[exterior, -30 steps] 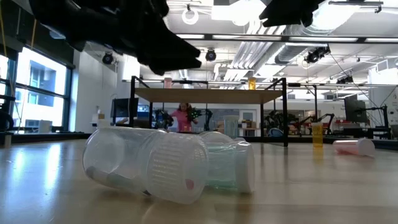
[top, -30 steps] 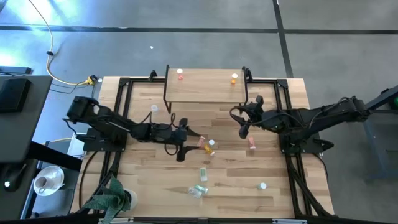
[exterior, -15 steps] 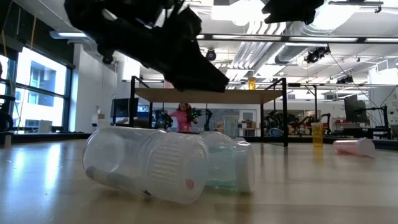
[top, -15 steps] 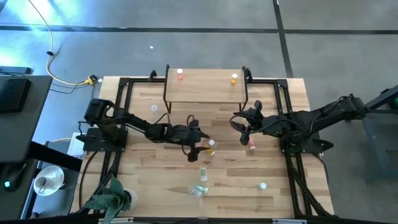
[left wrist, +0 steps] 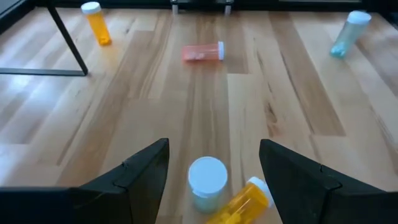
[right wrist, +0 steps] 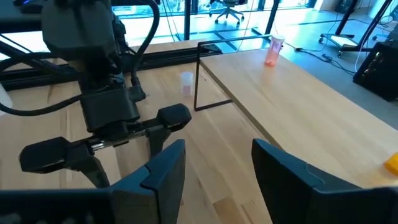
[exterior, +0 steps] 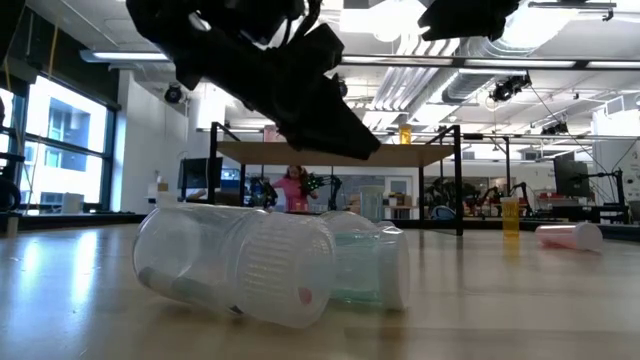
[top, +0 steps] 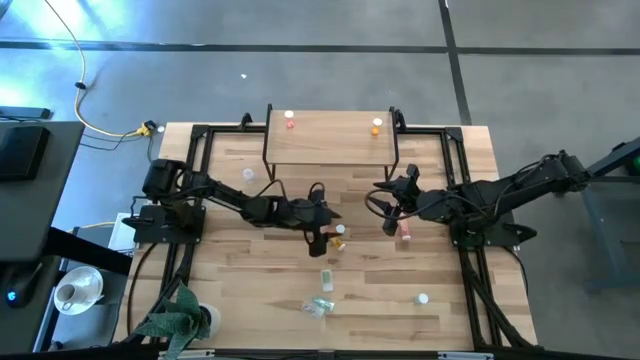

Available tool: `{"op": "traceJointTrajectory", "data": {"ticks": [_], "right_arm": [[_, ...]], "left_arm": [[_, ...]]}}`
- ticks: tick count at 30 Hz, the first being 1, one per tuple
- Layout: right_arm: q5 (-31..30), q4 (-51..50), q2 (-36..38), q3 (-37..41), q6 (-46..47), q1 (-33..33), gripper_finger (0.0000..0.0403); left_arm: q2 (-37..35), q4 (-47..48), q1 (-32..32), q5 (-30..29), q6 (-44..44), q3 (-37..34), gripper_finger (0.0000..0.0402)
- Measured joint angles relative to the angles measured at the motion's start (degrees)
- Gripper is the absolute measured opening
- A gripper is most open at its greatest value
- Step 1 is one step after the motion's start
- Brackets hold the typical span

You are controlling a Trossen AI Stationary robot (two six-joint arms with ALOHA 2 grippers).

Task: Pick and place medicine bottles onto shelf by color
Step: Put the top green pill bottle on the shelf

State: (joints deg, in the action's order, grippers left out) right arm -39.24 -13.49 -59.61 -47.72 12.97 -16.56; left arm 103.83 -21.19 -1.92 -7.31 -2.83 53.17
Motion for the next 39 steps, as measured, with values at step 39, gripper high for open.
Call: {"op": "traceJointTrajectory", "data": {"ticks": [39], "right_arm": [[-0.01,-0.44,-0.02,0.0,0.02,0.0,0.0177]], "left_arm": [[6.88,-3.2,-0.74,0.19,-2.06,-0.02,0.0238]]}}
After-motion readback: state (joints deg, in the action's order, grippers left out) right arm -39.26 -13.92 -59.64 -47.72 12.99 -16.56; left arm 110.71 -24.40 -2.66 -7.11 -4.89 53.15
